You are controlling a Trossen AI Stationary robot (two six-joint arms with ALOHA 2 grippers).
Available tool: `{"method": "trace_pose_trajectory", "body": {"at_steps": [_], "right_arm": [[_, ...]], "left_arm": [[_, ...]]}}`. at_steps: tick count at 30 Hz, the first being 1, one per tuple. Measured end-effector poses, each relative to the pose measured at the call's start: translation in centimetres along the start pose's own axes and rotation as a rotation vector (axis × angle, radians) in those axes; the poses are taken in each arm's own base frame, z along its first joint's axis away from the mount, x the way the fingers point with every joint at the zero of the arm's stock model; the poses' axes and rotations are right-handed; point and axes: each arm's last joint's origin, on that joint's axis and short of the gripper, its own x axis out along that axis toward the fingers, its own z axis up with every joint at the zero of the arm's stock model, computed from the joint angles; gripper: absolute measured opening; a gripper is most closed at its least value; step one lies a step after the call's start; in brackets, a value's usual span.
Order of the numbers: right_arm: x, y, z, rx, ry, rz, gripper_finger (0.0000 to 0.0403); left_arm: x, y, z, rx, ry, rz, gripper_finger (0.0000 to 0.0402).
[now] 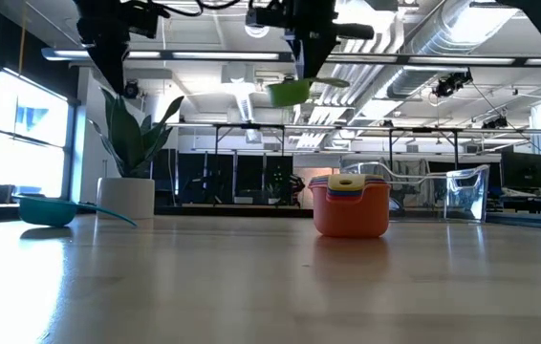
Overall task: Nest measuring cups in basket
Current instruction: Stack the green measuring cup on top of the yellow measuring cup
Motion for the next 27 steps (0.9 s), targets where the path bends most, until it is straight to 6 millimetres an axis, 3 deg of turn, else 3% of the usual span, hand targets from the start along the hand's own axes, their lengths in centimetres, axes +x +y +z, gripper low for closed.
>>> {"method": "trace_pose_trajectory", "body": {"at_steps": [7, 12, 16, 21, 27], "right_arm": [[0.9, 1.1, -3.8, 0.054, 0.036, -0.053, 0.0], [1.4, 0.3, -6.4, 0.099, 0.079, -0.108, 0.0], [0.5, -1.7, -8.1, 0.172, 0.077, -0.13, 0.0], [-0.7, -5.6, -10.1, 0.323, 0.038, -0.136, 0.0], [-0.9, -9.1, -12.6, 0.554, -0.004, -0.078, 0.0]], "left_arm": [[0.0, -0.2, 0.0, 0.05, -0.009, -0.062, 0.0115], [0.0, -0.2, 0.0, 0.056, -0.009, -0.065, 0.0115], [0.0, -0.2, 0.1, 0.056, -0.011, -0.065, 0.0115], [0.0, -0.2, 0.3, 0.048, -0.033, -0.063, 0.0115], [-0.1, -0.2, 0.7, 0.013, -0.079, -0.061, 0.0115]]}}
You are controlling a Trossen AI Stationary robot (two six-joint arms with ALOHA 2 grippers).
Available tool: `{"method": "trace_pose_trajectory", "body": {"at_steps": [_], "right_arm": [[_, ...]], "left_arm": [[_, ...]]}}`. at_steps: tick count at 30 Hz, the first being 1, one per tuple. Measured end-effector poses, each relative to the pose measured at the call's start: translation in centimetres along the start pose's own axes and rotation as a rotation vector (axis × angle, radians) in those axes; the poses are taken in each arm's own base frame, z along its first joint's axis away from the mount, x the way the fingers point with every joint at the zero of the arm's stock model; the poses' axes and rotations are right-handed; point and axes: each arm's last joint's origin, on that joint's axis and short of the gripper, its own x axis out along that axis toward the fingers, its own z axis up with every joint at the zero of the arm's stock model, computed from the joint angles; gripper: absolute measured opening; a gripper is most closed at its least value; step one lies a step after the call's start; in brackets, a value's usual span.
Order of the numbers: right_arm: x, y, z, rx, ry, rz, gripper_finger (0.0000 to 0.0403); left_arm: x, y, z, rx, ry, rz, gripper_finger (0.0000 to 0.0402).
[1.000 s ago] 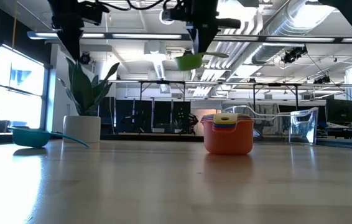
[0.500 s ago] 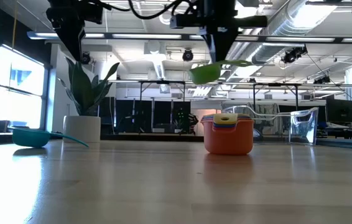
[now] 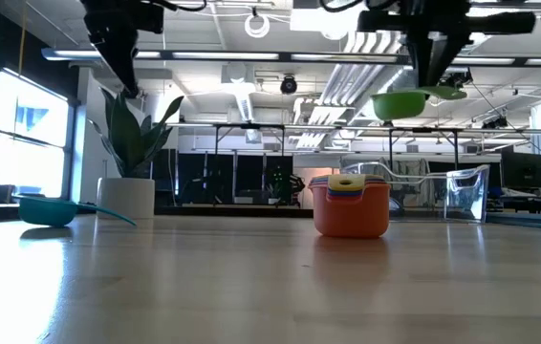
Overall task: Nest measuring cups in basket
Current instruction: Stack the green measuring cup on top of the yellow measuring cup
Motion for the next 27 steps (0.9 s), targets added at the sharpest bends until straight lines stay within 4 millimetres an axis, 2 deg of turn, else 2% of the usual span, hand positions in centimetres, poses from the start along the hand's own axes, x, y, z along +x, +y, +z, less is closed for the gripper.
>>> {"method": "trace_pose_trajectory", "body": {"at_steps": [3, 6, 20, 27], "right_arm": [[0.4, -1.0, -0.9, 0.09, -0.012, 0.037, 0.0], [0.9, -1.1, -1.9, 0.13, -0.008, 0.066, 0.0], [4.4, 3.5, -6.2, 0.23, 0.08, 0.226, 0.0], [5.5, 4.2, -7.3, 0.233, 0.124, 0.219, 0.0]], "left_arm": [[0.0, 0.0, 0.1, -0.003, -0.012, 0.001, 0.0115], [0.0, 0.0, 0.2, -0.004, -0.018, 0.001, 0.0115], [0.0, 0.0, 0.3, -0.007, -0.03, 0.003, 0.0115], [0.0, 0.0, 0.3, -0.006, -0.029, 0.003, 0.0115]]}}
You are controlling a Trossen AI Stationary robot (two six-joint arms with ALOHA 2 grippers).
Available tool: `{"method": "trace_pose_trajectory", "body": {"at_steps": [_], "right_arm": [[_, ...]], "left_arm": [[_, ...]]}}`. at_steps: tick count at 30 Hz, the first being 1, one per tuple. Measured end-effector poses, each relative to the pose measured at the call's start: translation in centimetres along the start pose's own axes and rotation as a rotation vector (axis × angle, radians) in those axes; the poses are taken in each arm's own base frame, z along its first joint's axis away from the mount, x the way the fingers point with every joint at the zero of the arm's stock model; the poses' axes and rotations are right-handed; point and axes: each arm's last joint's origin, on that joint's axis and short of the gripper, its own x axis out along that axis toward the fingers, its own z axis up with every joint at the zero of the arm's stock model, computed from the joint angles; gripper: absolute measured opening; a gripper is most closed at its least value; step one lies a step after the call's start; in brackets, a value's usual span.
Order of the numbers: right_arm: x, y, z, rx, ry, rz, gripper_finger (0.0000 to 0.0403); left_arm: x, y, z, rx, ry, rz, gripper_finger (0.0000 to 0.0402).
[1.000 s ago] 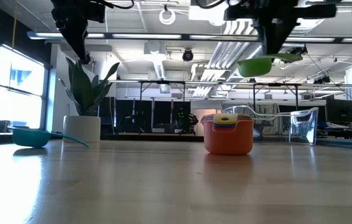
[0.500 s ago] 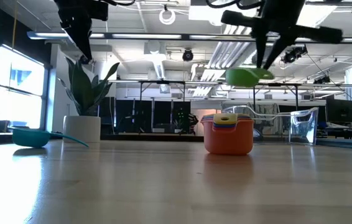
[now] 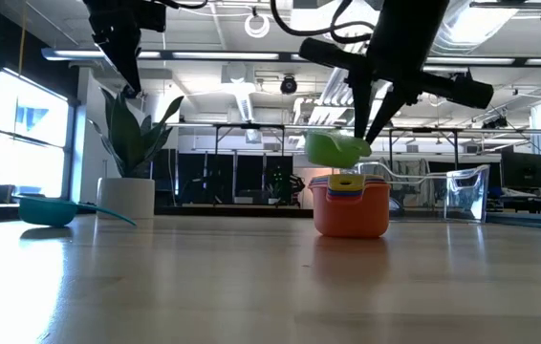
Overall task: Nest measuring cups in basket
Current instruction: Stack the green measuring cup on top of the yellow measuring cup
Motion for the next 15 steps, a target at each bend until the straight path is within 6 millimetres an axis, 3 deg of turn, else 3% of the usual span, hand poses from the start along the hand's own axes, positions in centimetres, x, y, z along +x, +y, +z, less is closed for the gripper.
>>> {"method": "trace_pose_trajectory", "body": {"at_steps": [15], "right_arm": [[0.29, -0.47, 0.91, -0.022, 0.001, -0.114, 0.0]], "left_arm": [[0.0, 0.0, 0.0, 0.024, 0.0, 0.0, 0.0115]]}}
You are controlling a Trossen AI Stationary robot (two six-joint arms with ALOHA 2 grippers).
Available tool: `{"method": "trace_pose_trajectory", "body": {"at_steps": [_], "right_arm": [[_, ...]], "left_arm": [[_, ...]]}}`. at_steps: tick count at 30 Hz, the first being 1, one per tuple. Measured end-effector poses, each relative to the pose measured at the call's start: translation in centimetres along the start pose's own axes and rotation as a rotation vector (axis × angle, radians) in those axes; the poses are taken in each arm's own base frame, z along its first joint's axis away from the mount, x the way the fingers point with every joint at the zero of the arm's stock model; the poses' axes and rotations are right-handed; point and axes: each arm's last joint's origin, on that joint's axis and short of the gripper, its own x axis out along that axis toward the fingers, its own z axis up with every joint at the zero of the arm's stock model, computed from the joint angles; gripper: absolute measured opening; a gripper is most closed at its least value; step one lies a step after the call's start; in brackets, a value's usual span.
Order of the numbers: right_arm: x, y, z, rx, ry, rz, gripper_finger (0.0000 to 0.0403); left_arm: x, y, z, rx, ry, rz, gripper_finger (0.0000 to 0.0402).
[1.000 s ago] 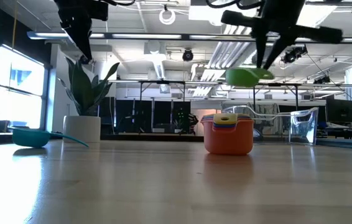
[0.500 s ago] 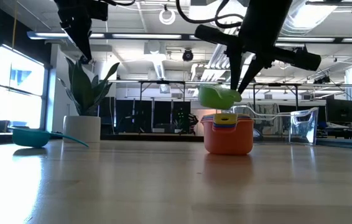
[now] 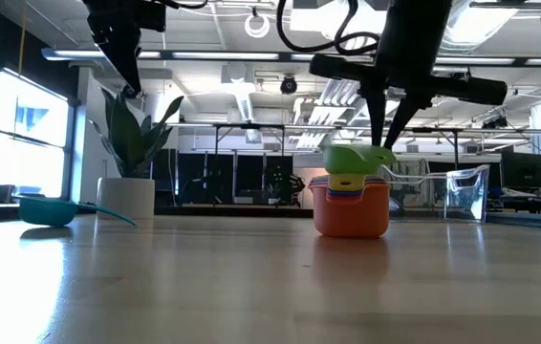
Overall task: Nest measuring cups in basket
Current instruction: Stack the green measuring cup on top of the yellow measuring cup
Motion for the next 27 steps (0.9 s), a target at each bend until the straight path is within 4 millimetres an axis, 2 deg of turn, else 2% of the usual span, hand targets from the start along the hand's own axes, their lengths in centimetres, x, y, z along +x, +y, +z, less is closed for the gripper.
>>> {"method": "trace_pose_trajectory", "body": {"at_steps": [16, 27], "right_arm": [[0.23, 0.27, 0.27, 0.022, 0.058, -0.039, 0.0001], [0.21, 0.45, 0.11, 0.028, 0.08, -0.025, 0.0054]], "left_arm": [[0.0, 0.0, 0.01, 0.0, -0.001, 0.0, 0.0115], [0.0, 0.01, 0.04, 0.001, -0.004, 0.001, 0.0115]]}}
